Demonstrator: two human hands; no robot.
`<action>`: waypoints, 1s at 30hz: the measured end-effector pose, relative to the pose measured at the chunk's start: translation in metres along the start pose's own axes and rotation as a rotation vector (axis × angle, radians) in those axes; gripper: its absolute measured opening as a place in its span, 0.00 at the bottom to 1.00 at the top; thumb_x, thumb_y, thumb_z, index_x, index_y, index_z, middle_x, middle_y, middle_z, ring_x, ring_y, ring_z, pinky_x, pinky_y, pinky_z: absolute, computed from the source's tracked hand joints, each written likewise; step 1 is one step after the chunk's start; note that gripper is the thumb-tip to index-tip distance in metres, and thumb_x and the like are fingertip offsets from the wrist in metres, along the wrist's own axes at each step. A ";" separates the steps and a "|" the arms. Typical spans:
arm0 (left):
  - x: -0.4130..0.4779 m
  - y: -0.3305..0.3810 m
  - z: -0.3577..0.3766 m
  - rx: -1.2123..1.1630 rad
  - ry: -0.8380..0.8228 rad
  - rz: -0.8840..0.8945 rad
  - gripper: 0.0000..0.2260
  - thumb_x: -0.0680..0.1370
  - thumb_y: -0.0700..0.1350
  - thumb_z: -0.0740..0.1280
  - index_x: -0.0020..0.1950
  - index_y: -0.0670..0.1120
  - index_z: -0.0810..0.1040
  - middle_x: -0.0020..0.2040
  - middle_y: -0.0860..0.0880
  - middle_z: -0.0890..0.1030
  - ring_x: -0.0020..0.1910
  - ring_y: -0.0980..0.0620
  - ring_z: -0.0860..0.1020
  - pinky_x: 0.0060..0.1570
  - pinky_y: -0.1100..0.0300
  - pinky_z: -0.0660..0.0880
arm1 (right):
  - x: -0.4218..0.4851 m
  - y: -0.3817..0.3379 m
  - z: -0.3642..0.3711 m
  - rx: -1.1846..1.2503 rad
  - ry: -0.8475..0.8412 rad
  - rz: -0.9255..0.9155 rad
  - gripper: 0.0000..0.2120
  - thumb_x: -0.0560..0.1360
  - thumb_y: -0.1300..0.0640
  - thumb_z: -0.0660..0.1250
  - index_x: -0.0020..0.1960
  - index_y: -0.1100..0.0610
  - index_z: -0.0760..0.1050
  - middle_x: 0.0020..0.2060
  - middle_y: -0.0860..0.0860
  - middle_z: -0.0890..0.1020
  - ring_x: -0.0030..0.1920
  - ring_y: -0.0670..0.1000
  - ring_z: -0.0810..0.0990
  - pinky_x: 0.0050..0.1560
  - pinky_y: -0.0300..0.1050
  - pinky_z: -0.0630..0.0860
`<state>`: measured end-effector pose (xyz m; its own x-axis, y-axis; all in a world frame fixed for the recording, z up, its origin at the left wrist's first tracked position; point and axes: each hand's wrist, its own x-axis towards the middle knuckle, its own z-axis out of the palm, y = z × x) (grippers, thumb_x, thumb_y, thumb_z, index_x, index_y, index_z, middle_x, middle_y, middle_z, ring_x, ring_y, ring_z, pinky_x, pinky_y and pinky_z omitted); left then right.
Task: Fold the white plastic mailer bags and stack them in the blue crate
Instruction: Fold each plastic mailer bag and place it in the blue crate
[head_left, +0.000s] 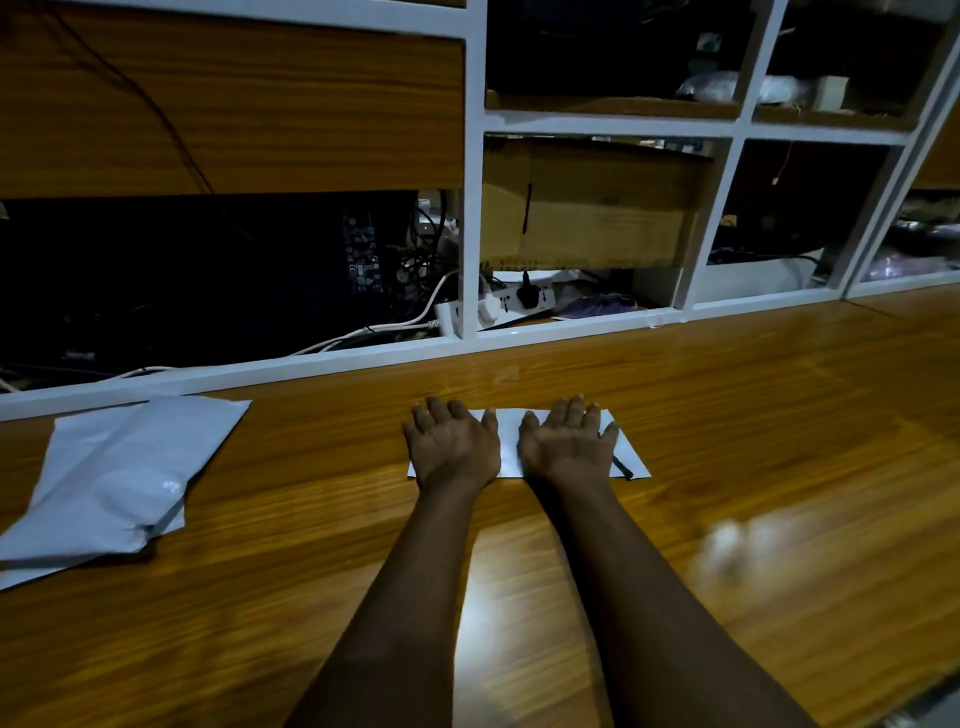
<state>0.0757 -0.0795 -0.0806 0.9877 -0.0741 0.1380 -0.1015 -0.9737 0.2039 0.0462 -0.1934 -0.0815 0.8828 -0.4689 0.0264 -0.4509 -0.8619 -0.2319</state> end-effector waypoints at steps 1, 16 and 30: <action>0.001 -0.004 -0.001 -0.005 -0.014 0.017 0.30 0.84 0.61 0.45 0.79 0.43 0.59 0.79 0.40 0.57 0.78 0.39 0.54 0.76 0.43 0.52 | 0.001 0.007 -0.002 -0.002 -0.006 -0.005 0.33 0.83 0.41 0.40 0.81 0.61 0.44 0.80 0.58 0.45 0.80 0.59 0.43 0.76 0.62 0.41; 0.004 -0.009 -0.012 -0.128 0.468 0.670 0.11 0.73 0.36 0.72 0.56 0.40 0.83 0.53 0.42 0.84 0.54 0.43 0.82 0.56 0.46 0.77 | 0.004 0.042 -0.031 0.175 0.097 -0.539 0.20 0.82 0.50 0.61 0.70 0.59 0.73 0.71 0.59 0.72 0.71 0.60 0.70 0.68 0.54 0.69; 0.008 -0.035 -0.014 -0.029 -0.163 0.580 0.29 0.80 0.67 0.52 0.79 0.60 0.54 0.80 0.55 0.55 0.79 0.48 0.53 0.76 0.47 0.47 | 0.007 0.050 -0.028 -0.167 -0.215 -0.517 0.43 0.75 0.27 0.44 0.81 0.50 0.40 0.80 0.46 0.42 0.79 0.49 0.39 0.78 0.56 0.40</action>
<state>0.0853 -0.0427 -0.0729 0.7755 -0.6256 0.0848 -0.6301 -0.7586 0.1662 0.0264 -0.2454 -0.0656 0.9927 0.0556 -0.1070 0.0466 -0.9953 -0.0851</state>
